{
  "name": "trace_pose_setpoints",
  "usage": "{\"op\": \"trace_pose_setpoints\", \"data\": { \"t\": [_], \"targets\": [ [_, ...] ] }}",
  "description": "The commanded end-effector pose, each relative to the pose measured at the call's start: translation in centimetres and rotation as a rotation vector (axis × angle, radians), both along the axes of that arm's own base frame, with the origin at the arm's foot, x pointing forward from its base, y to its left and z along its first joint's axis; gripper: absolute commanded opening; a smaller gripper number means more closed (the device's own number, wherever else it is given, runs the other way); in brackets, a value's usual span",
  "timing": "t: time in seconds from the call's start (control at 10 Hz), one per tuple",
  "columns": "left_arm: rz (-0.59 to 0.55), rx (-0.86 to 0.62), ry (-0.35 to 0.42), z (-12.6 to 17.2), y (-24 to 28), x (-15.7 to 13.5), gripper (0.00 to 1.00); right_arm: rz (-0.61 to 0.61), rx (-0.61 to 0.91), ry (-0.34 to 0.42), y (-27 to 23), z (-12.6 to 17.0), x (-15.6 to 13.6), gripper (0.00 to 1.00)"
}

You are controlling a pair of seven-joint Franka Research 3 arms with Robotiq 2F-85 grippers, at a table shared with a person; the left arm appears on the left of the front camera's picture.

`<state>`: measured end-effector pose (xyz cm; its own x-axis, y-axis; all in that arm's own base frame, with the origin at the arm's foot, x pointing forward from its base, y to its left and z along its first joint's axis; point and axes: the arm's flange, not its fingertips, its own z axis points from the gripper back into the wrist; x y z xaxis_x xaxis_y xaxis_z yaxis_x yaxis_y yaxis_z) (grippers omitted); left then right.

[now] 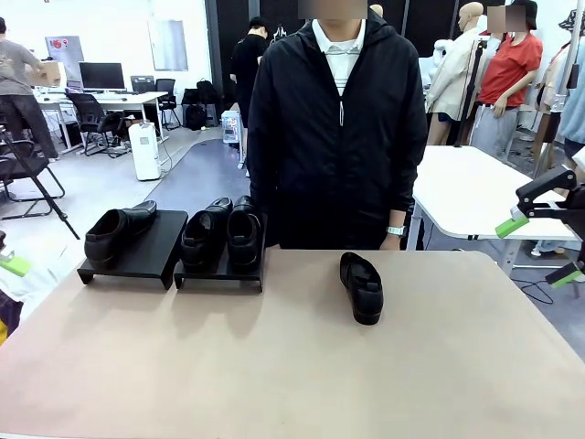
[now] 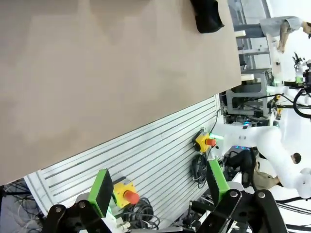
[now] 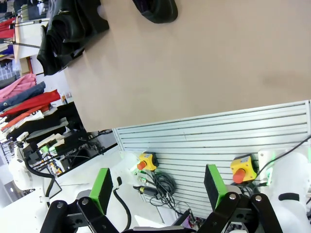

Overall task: Organize the shoes by placing them on the stand.
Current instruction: Place the Shoe from the middle of the table onto the Shoes Stand, then pick up one Shoe and place it in the middle of the table.

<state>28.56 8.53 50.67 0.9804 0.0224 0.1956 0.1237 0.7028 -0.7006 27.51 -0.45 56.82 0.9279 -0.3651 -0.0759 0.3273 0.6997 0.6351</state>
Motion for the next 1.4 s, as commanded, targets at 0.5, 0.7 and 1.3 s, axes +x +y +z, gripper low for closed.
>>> {"op": "trace_pose_setpoints", "data": {
  "t": [0.5,0.7,1.3],
  "targets": [
    [-0.012,0.001,0.006,0.0,0.2,0.3,1.00,0.018,0.023,-0.018,0.0,0.3,0.2,1.00],
    [-0.012,0.001,0.006,0.0,0.2,0.3,1.00,0.000,0.000,0.000,0.0,0.0,0.0,1.00],
    [-0.012,0.001,0.006,0.0,0.2,0.3,1.00,0.365,-0.713,0.097,22.8,-8.7,25.1,1.00]
  ]
}}
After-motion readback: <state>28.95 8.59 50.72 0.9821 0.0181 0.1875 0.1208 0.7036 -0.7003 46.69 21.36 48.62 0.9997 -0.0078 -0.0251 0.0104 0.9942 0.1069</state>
